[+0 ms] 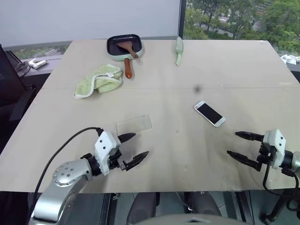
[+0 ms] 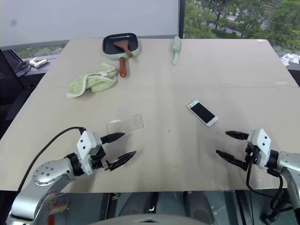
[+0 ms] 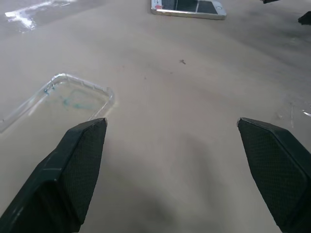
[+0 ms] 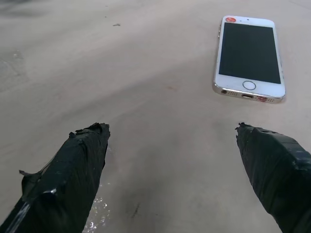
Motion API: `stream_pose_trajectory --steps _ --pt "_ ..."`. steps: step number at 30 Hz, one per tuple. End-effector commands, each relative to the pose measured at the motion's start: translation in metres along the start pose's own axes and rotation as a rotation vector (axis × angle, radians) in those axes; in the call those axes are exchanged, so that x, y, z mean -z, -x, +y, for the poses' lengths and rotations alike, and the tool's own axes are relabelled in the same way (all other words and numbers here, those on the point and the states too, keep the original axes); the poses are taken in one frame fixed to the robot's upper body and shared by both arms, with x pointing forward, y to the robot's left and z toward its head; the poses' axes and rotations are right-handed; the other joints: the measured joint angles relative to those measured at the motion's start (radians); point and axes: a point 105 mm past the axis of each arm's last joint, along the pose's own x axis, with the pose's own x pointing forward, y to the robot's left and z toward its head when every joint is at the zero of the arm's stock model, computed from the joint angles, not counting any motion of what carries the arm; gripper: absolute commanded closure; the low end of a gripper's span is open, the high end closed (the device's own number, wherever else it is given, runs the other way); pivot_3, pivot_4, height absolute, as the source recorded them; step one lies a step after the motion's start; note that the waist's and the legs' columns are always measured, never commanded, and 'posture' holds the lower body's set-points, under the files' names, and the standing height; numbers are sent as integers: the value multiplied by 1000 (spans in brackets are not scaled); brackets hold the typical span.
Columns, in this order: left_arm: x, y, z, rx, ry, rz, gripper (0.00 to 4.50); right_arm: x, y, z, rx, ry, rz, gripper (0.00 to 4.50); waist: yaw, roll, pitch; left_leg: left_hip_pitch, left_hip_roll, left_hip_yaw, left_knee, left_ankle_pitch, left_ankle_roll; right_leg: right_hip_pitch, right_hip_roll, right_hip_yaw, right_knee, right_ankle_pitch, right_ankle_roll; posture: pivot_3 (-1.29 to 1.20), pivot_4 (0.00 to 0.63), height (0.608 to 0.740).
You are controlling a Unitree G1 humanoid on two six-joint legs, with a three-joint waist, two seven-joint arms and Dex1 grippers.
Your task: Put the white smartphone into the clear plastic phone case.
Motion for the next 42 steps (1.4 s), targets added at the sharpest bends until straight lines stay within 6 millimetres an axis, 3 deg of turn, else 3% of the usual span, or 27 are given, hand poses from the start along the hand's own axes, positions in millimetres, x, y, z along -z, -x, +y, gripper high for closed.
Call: stream_pose_trajectory --steps 1,10,14,19,22,26,29,33,40,42 --pt "-4 2 6 1 -38 -7 75 -19 -4 7 -34 47 -49 0 -1 0 0 0 0 0 0 0 0 0 0 0 0 0 0 0 150 740" --pt "7 5 36 -105 -56 56 75 -69 -28 28 -164 77 -207 0 -2 0 0 0 0 0 0 0 0 0 0 0 0 0 0 0 150 740" --pt "17 5 45 -105 -48 101 75 -78 -39 35 -192 74 -219 0 0 0 0 0 0 -1 0 0 0 0 0 -1 0 0 0 0 150 740" --pt "26 -11 70 -92 -56 123 75 -81 -49 45 -205 68 -248 0 4 0 0 -1 0 -3 0 0 0 0 0 -3 0 0 0 0 150 740" --pt "34 -16 68 6 -47 173 75 -87 -50 48 -206 83 -261 0 -5 0 0 -1 -1 -2 0 0 0 0 0 -3 0 0 1 0 150 740" --pt "46 -14 65 98 -37 247 1190 -91 -49 49 -196 96 -263 0 -11 0 0 0 -1 -2 -1 0 0 -1 0 -2 0 0 1 0 150 740" --pt "46 -12 65 152 -42 272 2783 -93 -49 50 -188 101 -262 0 -15 1 -1 0 0 -2 -1 0 0 0 0 -2 1 0 1 0 150 740" --pt "39 -15 72 167 -77 268 4435 -92 -50 50 -183 109 -257 0 -16 1 -1 0 -1 -2 0 0 0 0 0 -2 1 0 1 0 150 740" --pt "15 -34 61 237 -143 201 4476 -90 -48 42 -168 117 -251 0 -16 1 -1 0 -1 -2 0 0 0 0 0 -3 1 0 1 0 150 740" --pt "4 -44 46 307 -177 175 4476 -87 -46 39 -161 110 -243 0 -15 1 -1 -1 -1 -2 0 0 0 0 0 -3 1 0 1 0 150 740"
